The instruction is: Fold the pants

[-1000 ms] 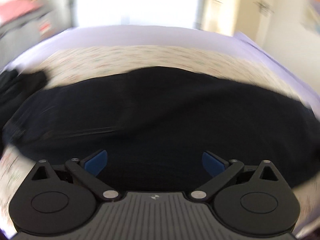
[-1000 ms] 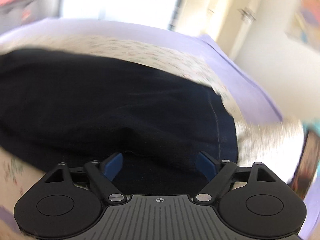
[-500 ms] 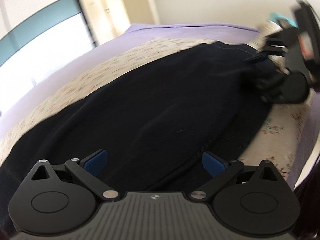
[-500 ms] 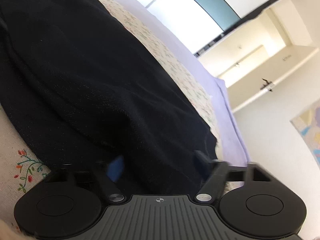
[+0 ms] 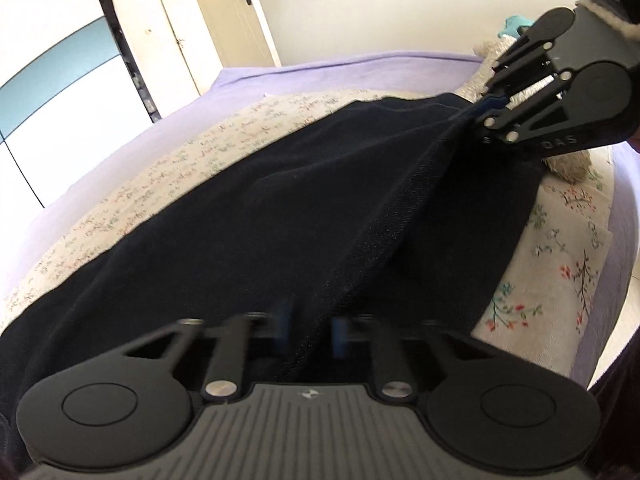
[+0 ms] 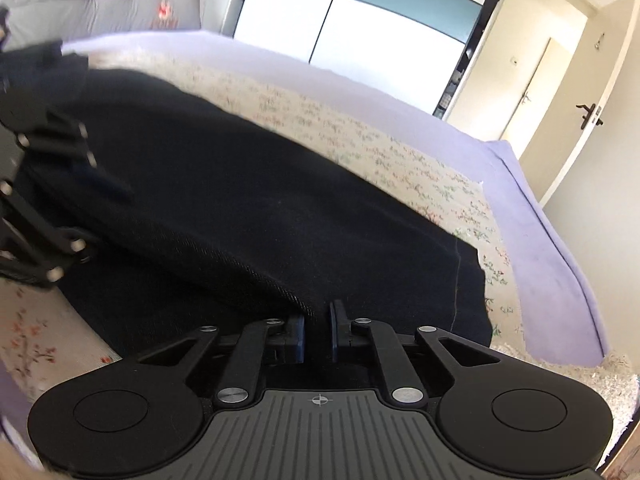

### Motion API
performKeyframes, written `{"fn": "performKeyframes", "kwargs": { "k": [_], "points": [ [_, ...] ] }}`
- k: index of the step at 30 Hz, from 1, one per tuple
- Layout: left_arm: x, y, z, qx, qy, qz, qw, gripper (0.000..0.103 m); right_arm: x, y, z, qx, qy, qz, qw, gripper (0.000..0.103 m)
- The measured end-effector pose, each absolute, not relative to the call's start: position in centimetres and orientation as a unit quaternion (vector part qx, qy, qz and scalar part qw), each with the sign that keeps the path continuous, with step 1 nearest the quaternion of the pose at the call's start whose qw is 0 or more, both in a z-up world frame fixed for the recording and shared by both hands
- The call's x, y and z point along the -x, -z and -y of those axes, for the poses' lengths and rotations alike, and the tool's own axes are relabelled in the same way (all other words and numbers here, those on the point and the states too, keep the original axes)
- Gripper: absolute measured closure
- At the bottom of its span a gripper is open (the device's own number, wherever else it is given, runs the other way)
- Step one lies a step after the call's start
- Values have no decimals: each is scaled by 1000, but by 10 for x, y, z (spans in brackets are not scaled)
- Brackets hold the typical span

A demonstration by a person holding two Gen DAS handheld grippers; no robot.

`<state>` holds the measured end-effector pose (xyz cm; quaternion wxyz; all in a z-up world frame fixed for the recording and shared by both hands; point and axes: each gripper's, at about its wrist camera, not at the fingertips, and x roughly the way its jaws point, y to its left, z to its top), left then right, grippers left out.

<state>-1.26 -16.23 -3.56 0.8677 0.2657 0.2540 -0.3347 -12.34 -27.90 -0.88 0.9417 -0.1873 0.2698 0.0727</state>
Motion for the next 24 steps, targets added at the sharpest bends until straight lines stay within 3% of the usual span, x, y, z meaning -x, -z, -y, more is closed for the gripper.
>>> {"fn": "performKeyframes", "kwargs": {
  "k": [5,8,12,14,15,17,18,21,24],
  "points": [
    [25,29,154,-280,352,-245,859,46,134,1,287,186,-110,-289,933,94],
    [23,33,156,-293,374,-285,832,46,141,-2,285,182,-131,-323,919,94],
    [31,50,158,-333,384,-309,804,43,139,12,285,176,-139,-379,898,82],
    [35,45,153,-327,389,-309,804,35,145,10,287,166,-142,-379,899,81],
    [36,42,148,-313,399,-314,803,21,147,6,292,152,-146,-373,903,79],
    [35,31,134,-270,420,-323,804,4,152,-5,300,113,-155,-356,915,76],
    [34,26,129,-251,424,-325,807,0,154,-9,304,96,-156,-346,920,72],
    [33,14,115,-215,406,-327,826,0,158,-21,310,56,-155,-318,934,57],
    [16,4,99,-178,357,-329,856,0,145,-30,305,30,-169,-307,936,53]
  ]
}}
